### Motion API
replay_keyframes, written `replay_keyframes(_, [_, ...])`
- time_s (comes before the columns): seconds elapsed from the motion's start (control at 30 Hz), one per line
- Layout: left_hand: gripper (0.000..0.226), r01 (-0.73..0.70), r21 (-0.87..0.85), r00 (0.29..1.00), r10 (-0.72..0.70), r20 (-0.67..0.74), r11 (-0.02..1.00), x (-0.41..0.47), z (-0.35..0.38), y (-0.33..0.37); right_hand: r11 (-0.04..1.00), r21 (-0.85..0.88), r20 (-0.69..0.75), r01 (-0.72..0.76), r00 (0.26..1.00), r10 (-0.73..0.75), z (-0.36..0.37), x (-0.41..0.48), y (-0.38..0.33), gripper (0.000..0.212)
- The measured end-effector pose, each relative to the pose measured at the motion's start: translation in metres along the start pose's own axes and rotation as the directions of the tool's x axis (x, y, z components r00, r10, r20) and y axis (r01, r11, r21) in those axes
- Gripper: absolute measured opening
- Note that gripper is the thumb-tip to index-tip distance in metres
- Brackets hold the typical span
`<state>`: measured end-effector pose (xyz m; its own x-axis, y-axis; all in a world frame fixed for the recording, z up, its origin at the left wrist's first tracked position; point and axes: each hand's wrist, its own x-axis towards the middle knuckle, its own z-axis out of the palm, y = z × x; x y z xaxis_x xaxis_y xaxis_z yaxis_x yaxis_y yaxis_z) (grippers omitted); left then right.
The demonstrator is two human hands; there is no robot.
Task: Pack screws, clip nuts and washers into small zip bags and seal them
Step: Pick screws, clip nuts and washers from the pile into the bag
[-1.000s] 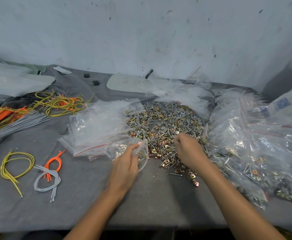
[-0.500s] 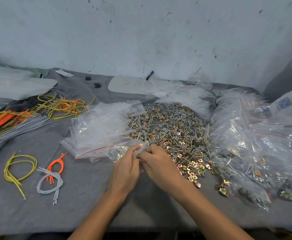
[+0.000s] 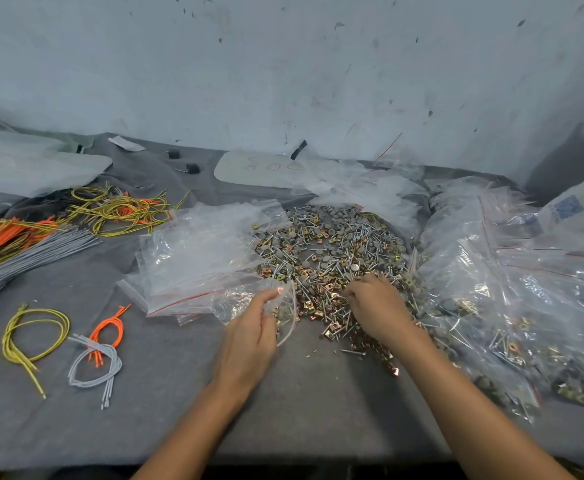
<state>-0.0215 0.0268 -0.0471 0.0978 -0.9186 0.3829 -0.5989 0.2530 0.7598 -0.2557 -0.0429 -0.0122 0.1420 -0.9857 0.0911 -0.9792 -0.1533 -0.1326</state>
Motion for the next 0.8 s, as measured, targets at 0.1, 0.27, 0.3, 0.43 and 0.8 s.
replay_keyframes(0.1, [0.036, 0.004, -0.01, 1.0, -0.004, 0.002, 1.0, 0.0, 0.0, 0.0, 1.0, 0.026, -0.021, -0.003, 1.0, 0.004, 0.002, -0.002, 0.001, 0.019])
replay_keyframes(0.27, [0.036, -0.001, -0.004, 1.0, 0.001, -0.003, 1.0, 0.0, 0.002, -0.001, 0.976, 0.216, -0.103, 0.024, 0.995, -0.002, -0.012, -0.021, -0.01, 0.009])
replay_keyframes(0.3, [0.036, -0.001, -0.002, 1.0, 0.001, -0.004, 1.0, 0.0, 0.002, -0.001, 0.954, 0.294, -0.115, 0.053, 0.993, -0.02, -0.016, -0.028, -0.017, 0.009])
replay_keyframes(0.43, [0.038, 0.006, -0.005, 1.0, -0.007, -0.006, 1.0, 0.0, 0.003, -0.002, 0.861, 0.465, -0.148, 0.205, 0.977, -0.152, -0.025, -0.059, -0.056, 0.009])
replay_keyframes(0.8, [0.041, -0.029, -0.01, 0.999, 0.029, 0.024, 1.0, -0.001, 0.0, -0.001, 0.895, 0.283, -0.124, 0.345, 0.938, -0.323, -0.007, -0.056, -0.109, 0.011])
